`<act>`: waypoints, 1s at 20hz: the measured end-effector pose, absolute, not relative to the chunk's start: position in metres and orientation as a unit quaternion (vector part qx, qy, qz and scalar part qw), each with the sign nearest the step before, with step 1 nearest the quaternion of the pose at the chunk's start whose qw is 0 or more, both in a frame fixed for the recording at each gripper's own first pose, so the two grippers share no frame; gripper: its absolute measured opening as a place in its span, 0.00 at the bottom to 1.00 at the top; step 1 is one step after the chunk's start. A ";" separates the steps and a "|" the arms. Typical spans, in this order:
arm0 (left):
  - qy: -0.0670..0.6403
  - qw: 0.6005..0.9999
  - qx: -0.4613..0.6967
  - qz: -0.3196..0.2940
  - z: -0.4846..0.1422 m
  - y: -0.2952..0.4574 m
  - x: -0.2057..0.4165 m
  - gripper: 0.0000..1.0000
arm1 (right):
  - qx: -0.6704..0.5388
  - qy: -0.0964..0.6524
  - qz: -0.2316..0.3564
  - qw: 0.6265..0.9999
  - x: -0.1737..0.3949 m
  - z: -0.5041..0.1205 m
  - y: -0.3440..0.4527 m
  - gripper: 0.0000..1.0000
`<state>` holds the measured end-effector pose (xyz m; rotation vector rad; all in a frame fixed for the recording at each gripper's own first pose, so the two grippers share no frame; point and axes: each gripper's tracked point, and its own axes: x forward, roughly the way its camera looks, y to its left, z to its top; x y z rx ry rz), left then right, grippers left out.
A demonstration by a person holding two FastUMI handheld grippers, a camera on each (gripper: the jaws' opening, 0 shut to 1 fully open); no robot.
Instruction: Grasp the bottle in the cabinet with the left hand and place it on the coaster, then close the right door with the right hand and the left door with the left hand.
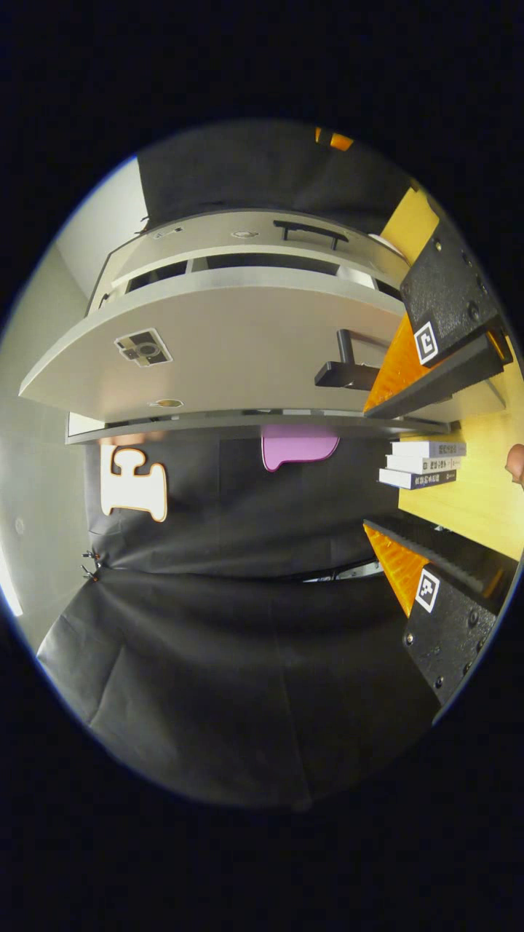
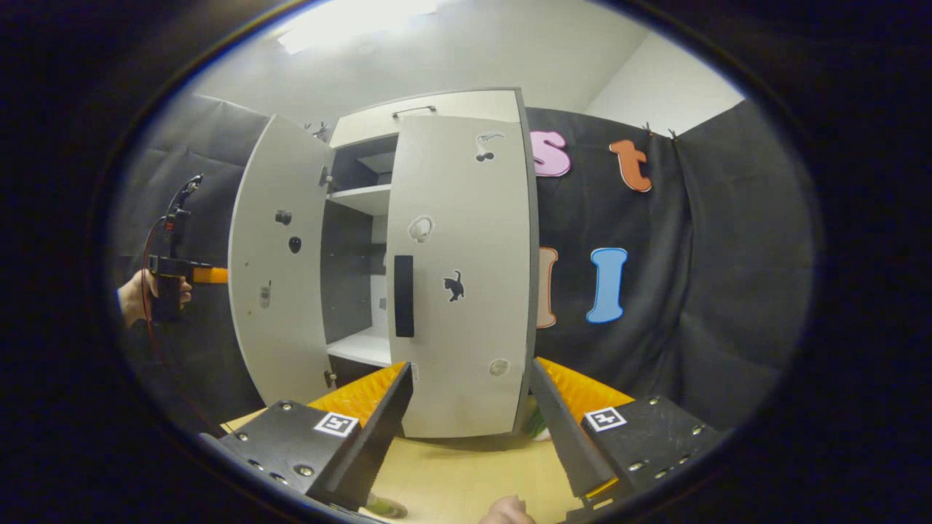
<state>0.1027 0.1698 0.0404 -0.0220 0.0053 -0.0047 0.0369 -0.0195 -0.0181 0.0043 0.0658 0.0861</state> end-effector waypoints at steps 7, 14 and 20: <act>-0.004 1.000 0.006 -0.014 0.044 0.141 0.102 0.85 | 0.019 0.038 0.047 0.998 0.036 -0.011 -0.016 0.97; -0.003 1.000 -0.015 -0.019 0.044 0.128 0.104 0.85 | 0.018 0.046 0.045 0.998 0.036 -0.011 -0.014 0.97; -0.002 1.000 -0.019 -0.019 0.045 0.118 0.106 0.87 | 0.018 0.039 0.036 0.998 0.032 -0.006 -0.013 0.97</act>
